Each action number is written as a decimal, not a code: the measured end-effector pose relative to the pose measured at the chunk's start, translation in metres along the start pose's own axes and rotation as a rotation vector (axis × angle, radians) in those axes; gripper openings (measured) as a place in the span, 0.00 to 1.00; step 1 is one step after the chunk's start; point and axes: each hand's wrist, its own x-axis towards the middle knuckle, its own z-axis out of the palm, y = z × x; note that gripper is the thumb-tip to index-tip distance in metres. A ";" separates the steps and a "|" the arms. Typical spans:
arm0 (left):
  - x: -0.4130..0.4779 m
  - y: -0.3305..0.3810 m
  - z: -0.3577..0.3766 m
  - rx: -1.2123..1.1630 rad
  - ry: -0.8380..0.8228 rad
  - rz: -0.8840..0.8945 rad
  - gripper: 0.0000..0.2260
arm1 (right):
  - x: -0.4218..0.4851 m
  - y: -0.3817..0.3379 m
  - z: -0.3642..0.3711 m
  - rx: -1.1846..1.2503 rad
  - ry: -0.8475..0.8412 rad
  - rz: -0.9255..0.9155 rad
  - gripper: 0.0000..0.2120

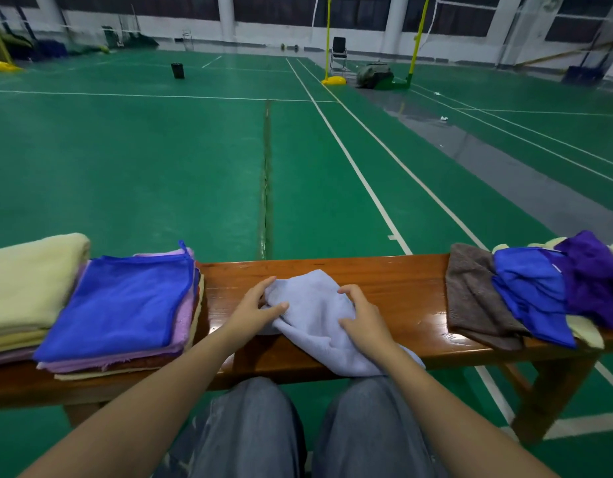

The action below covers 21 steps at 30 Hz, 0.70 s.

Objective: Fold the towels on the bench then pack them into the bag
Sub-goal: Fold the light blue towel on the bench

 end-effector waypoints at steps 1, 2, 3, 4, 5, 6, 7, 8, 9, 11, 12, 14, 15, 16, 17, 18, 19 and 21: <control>0.001 0.004 0.001 -0.029 -0.008 -0.016 0.34 | 0.001 -0.002 -0.003 0.082 0.045 -0.028 0.18; 0.004 0.006 0.002 -0.025 -0.004 -0.029 0.36 | 0.002 -0.004 -0.006 0.172 0.091 -0.049 0.16; 0.007 0.010 0.004 0.001 0.004 -0.022 0.38 | 0.004 -0.008 -0.011 0.257 0.132 -0.069 0.14; 0.009 0.014 0.005 0.031 0.009 -0.017 0.39 | 0.006 -0.012 -0.017 0.321 0.167 -0.090 0.12; 0.011 0.019 0.006 0.068 0.014 -0.007 0.40 | 0.007 -0.016 -0.024 0.359 0.193 -0.107 0.11; 0.012 0.023 0.005 0.111 0.024 0.004 0.39 | 0.008 -0.021 -0.031 0.383 0.215 -0.119 0.10; 0.013 0.025 0.004 0.153 0.023 0.010 0.35 | 0.008 -0.025 -0.039 0.406 0.236 -0.130 0.09; 0.012 0.027 0.003 0.206 0.014 0.014 0.27 | 0.009 -0.028 -0.046 0.428 0.256 -0.137 0.08; 0.010 0.028 0.001 0.238 -0.003 0.010 0.14 | 0.009 -0.030 -0.053 0.446 0.277 -0.141 0.07; 0.002 0.034 -0.004 0.225 -0.043 0.032 0.15 | 0.010 -0.034 -0.066 0.469 0.330 -0.137 0.08; 0.000 0.038 -0.008 0.210 -0.055 0.035 0.19 | 0.011 -0.037 -0.072 0.477 0.361 -0.136 0.08; -0.009 0.052 -0.016 0.129 -0.033 0.053 0.17 | 0.012 -0.042 -0.083 0.465 0.409 -0.144 0.09; -0.013 0.061 -0.020 0.065 -0.024 0.063 0.15 | 0.012 -0.045 -0.088 0.440 0.425 -0.151 0.10; -0.015 0.070 -0.025 0.004 -0.001 0.073 0.13 | 0.012 -0.048 -0.091 0.413 0.433 -0.160 0.10; -0.016 0.078 -0.029 -0.036 0.013 0.079 0.11 | 0.011 -0.051 -0.094 0.396 0.438 -0.169 0.11; -0.017 0.084 -0.034 -0.059 0.027 0.096 0.09 | 0.011 -0.054 -0.096 0.387 0.442 -0.178 0.11; -0.017 0.091 -0.038 -0.061 0.041 0.120 0.09 | 0.011 -0.057 -0.098 0.384 0.447 -0.185 0.10; -0.017 0.100 -0.045 -0.020 0.067 0.168 0.10 | 0.010 -0.061 -0.101 0.369 0.447 -0.194 0.10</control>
